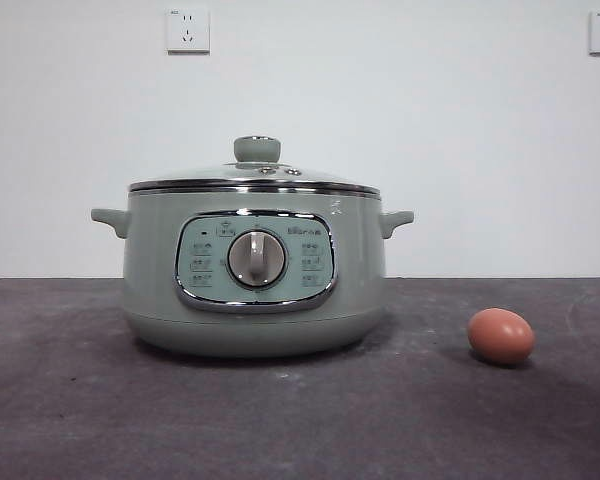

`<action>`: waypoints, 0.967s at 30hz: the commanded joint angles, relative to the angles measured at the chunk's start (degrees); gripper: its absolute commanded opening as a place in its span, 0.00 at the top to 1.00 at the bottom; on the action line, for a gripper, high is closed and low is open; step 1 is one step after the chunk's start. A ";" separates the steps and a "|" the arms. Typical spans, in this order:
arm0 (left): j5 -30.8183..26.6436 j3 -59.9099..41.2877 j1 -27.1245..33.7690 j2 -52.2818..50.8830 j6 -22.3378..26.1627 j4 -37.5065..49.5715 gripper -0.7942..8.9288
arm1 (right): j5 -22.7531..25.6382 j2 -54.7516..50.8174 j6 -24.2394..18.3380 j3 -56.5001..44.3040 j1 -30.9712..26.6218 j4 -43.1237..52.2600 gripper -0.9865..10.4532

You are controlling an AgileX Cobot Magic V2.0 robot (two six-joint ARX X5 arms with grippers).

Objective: Pick up the egg,open the lid,put the egg in the pot,close the lid

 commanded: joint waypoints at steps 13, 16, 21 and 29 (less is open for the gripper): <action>1.14 6.25 0.17 3.91 -7.78 -1.05 0.92 | 0.11 8.28 4.15 5.29 0.07 -0.55 0.92; 1.16 10.93 0.17 8.63 -7.54 -0.48 0.92 | 0.13 13.88 3.65 9.44 0.07 -0.52 0.92; 2.80 19.69 0.17 18.51 -7.08 -0.50 0.92 | -0.31 23.28 2.43 17.49 0.07 -0.57 0.92; 13.14 32.46 0.07 33.62 -5.22 -0.94 0.92 | -6.49 35.60 0.90 29.66 0.07 -1.07 0.92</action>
